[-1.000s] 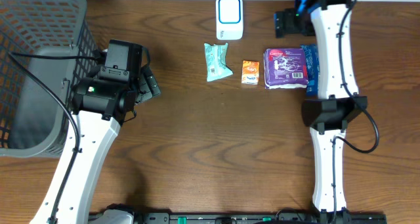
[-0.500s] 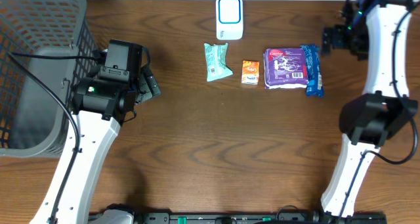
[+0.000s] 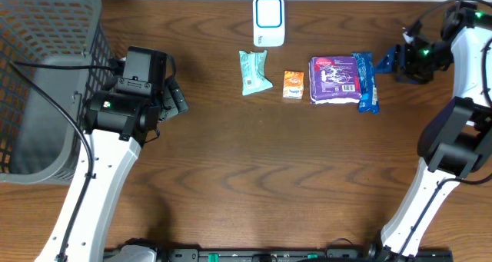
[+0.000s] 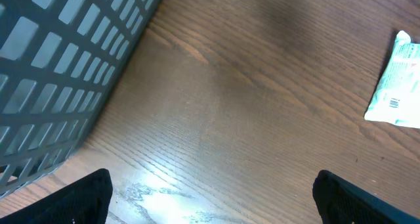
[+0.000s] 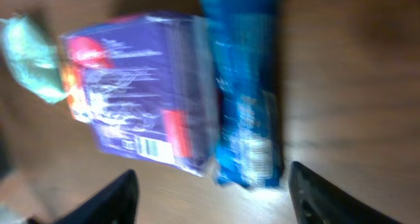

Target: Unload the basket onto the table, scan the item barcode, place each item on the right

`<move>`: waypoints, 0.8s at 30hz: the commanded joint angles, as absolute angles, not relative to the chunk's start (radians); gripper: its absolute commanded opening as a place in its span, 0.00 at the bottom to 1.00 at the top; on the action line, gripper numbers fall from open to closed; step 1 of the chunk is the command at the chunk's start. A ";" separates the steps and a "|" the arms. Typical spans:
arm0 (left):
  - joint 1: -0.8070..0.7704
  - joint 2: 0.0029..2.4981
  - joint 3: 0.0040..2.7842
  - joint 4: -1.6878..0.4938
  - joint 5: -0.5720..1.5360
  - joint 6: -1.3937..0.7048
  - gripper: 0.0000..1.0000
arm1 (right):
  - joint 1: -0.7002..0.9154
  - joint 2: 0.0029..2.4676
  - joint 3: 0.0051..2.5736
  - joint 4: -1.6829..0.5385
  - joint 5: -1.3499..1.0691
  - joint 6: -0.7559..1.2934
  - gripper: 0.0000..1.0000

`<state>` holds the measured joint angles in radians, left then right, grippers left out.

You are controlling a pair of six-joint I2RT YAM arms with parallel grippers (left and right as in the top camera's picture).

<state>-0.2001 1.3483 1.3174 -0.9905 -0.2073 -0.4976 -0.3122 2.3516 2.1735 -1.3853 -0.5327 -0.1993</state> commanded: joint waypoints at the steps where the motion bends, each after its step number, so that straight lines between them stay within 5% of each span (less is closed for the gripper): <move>1: -0.197 1.350 1.319 -0.994 -0.202 -0.506 0.98 | -0.262 2.337 2.141 -1.355 -0.687 -0.266 0.63; 17: -0.197 1.350 1.319 -0.994 -0.202 -0.506 0.98 | -0.200 2.342 1.864 -0.981 -0.619 -0.072 0.64; 19: -0.197 1.350 1.319 -0.994 -0.202 -0.506 0.98 | -0.200 2.342 1.843 -0.971 -0.619 -0.072 0.52; 24: -0.197 1.350 1.319 -0.994 -0.202 -0.506 0.98 | -0.198 2.321 1.858 -0.999 -0.619 -0.072 0.01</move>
